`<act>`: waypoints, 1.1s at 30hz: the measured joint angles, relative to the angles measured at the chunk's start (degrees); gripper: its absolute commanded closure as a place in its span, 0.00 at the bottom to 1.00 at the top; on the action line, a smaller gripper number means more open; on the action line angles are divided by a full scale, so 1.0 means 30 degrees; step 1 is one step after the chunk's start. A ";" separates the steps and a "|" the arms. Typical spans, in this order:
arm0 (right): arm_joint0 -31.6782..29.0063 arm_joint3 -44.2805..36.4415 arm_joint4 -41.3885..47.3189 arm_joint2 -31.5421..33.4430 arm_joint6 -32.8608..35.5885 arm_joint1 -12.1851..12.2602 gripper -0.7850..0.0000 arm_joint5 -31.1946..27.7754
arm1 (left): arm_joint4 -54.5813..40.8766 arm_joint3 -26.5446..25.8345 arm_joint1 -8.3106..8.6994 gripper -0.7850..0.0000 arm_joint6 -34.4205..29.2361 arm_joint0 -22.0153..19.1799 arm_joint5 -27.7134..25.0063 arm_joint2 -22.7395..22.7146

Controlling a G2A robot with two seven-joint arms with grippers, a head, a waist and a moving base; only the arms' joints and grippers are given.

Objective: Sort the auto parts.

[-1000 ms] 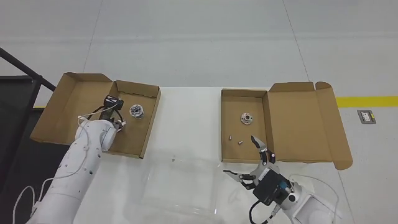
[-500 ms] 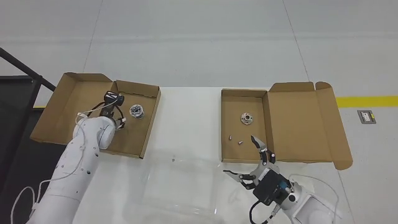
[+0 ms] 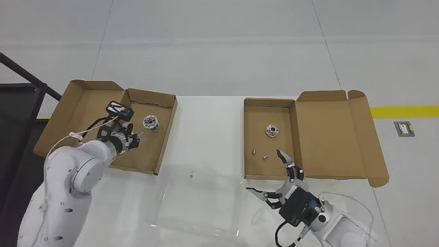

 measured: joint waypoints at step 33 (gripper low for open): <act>0.0000 0.0000 0.0000 0.0000 0.0000 0.0000 0.00 0.0000 | -1.3674 -0.5207 0.1189 0.00 -0.0387 0.7683 -1.0740 -0.6140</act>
